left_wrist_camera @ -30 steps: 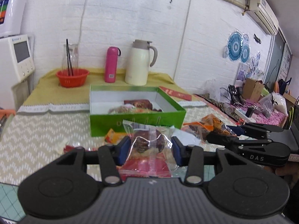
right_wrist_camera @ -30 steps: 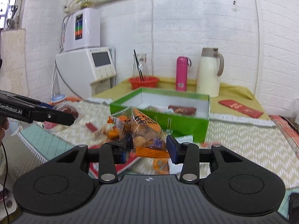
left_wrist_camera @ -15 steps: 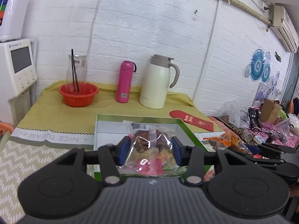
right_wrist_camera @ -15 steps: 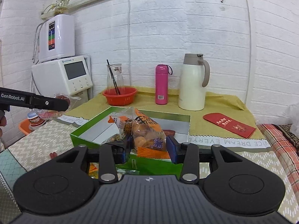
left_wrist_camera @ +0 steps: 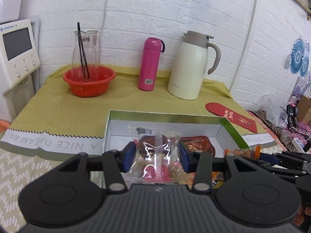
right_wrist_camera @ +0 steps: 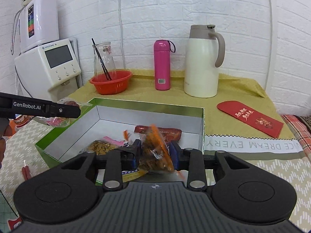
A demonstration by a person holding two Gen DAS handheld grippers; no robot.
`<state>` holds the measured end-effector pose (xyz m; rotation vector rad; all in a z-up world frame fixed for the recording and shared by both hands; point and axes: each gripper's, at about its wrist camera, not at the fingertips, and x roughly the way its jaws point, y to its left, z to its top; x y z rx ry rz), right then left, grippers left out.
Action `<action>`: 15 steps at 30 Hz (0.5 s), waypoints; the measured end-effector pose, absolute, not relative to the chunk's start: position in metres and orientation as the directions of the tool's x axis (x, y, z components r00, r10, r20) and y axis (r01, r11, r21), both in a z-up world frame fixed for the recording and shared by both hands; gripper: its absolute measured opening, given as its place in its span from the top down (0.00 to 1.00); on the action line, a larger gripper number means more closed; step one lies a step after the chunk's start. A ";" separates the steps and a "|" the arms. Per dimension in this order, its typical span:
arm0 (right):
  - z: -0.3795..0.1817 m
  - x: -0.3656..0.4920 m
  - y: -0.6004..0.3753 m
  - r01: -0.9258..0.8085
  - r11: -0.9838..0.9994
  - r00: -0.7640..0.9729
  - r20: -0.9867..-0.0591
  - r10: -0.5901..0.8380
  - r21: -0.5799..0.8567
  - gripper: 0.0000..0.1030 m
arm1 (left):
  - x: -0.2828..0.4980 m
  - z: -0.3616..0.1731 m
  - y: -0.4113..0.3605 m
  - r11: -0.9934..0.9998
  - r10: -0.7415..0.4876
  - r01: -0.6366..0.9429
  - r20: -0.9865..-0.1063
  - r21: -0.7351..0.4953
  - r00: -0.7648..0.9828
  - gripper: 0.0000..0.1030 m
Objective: Organize snacks
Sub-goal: 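Carry both packets into the green box and release them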
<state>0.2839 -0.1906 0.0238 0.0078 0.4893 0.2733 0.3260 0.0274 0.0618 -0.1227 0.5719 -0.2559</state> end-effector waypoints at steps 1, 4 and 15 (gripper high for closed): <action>0.022 0.291 -0.190 -0.260 0.962 0.840 -0.472 0.267 0.080 0.52 | 0.331 0.060 0.027 0.960 -0.274 0.204 -0.522 -0.190 0.807 0.56; 0.018 0.302 -0.186 -0.262 0.960 0.832 -0.482 0.275 0.096 0.53 | 0.341 0.057 0.027 0.961 -0.274 0.202 -0.533 -0.190 0.800 0.56; 0.017 0.330 -0.179 -0.240 0.960 0.853 -0.441 0.278 0.142 0.47 | 0.360 0.056 0.022 0.965 -0.262 0.204 -0.514 -0.167 0.816 0.50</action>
